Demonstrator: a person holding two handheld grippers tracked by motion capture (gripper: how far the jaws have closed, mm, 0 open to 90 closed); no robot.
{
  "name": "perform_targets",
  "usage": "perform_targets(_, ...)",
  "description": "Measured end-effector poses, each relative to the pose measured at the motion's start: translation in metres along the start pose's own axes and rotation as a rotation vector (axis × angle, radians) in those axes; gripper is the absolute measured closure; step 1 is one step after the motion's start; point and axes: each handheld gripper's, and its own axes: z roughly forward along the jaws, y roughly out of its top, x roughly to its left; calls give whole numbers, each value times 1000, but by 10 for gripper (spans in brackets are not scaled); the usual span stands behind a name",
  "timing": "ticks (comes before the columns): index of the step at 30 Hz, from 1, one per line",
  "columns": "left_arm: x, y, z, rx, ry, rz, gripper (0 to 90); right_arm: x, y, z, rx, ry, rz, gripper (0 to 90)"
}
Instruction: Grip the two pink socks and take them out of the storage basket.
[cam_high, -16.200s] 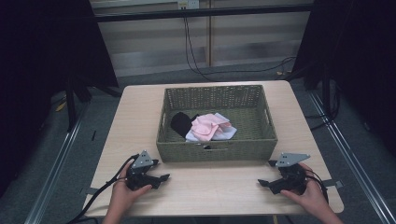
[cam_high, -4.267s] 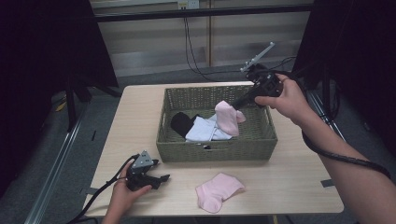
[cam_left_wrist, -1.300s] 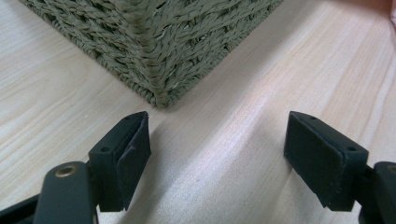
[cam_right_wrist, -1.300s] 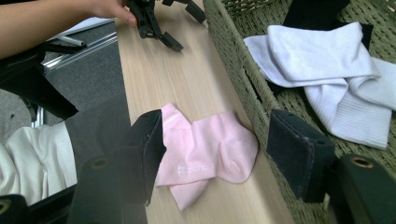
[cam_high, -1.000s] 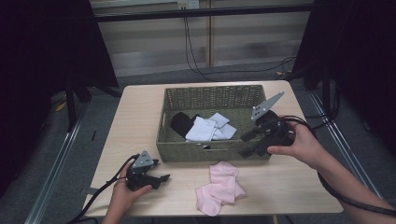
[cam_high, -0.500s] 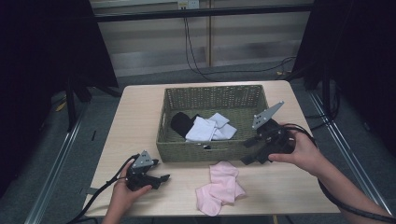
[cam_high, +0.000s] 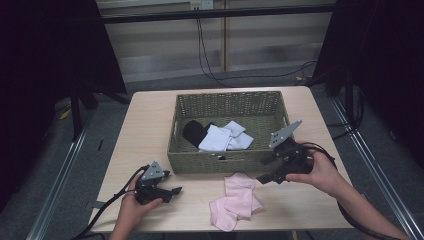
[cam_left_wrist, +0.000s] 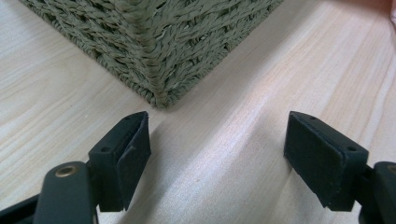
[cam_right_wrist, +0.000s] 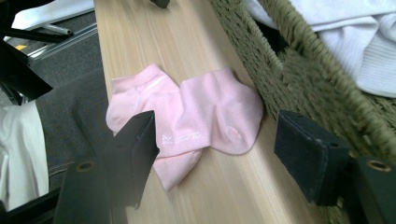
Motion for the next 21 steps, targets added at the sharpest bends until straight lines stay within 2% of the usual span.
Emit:
perform_targets(9, 0, 0, 0, 0, -1, 0, 225, 2, -13, 15, -6, 0, -4, 275)
perform_targets(13, 0, 0, 0, 0, 0, 0, 225, 2, -20, 23, -3, -17, -18, 267)
perform_targets(17, 0, 0, 0, 0, 0, 0, 225, 2, -27, 31, 11, -31, -10, 266)
perform_targets(18, 0, 0, 0, 0, 0, 0, 225, 2, -29, 33, 4, -35, -18, 264)
perform_targets(21, 0, 0, 0, -1, 0, 0, 224, 1, -35, 39, -6, -28, 0, 265)
